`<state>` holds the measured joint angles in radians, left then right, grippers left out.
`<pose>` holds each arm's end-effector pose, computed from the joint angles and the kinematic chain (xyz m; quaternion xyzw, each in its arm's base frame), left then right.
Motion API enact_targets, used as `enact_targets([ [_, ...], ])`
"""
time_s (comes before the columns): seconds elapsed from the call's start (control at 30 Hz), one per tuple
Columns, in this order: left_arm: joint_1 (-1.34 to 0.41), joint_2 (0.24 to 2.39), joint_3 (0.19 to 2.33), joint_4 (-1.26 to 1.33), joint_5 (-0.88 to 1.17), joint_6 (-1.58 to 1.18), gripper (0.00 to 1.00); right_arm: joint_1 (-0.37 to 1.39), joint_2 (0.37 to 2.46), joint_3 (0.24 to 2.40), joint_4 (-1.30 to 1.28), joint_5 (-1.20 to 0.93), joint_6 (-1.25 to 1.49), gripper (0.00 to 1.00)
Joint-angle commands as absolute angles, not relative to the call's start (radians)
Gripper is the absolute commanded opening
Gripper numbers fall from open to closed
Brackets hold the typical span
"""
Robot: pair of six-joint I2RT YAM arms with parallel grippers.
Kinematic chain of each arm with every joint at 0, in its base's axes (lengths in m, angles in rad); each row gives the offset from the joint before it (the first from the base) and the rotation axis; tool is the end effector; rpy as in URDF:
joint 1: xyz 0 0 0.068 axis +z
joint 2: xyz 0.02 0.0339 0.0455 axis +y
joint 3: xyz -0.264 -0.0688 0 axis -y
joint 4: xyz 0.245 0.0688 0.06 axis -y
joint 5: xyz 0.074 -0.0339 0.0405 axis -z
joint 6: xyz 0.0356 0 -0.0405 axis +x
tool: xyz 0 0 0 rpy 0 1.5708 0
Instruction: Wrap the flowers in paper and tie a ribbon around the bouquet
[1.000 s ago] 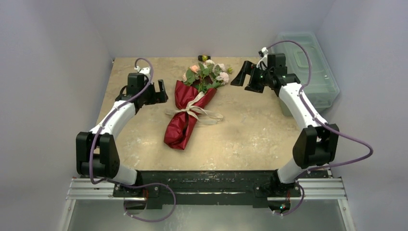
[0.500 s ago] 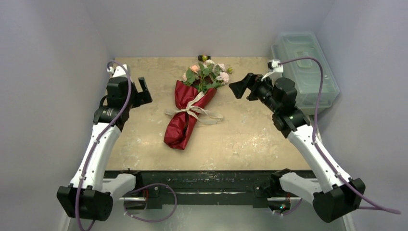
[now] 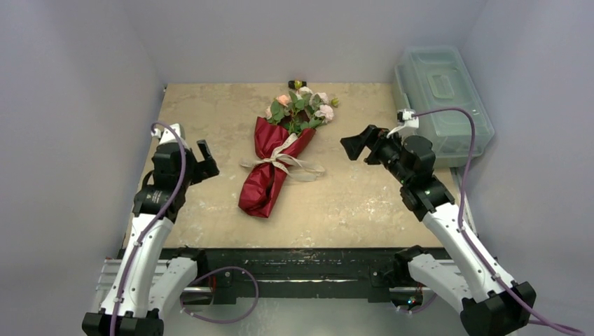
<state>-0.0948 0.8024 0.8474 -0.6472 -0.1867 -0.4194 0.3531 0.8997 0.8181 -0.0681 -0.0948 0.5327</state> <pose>0.1683 -0.0094 0.3126 -0.1852 0.8626 -0.0381 0.4693 0.1988 0.0769 0.3438 0.0371 0.7569 0.3117 0.5733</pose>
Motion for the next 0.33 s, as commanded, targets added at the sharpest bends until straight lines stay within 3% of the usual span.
enact_targets([
  [0.0, -0.097, 0.822, 0.885, -0.624, -0.155, -0.428, 1.00, 0.354, 0.869, 0.788, -0.065, -0.097, 0.551, 0.99],
  [0.3, -0.097, 0.832, 0.918, -0.640, -0.150, -0.396, 1.00, 0.354, 0.917, 0.791, -0.094, -0.099, 0.563, 0.99],
])
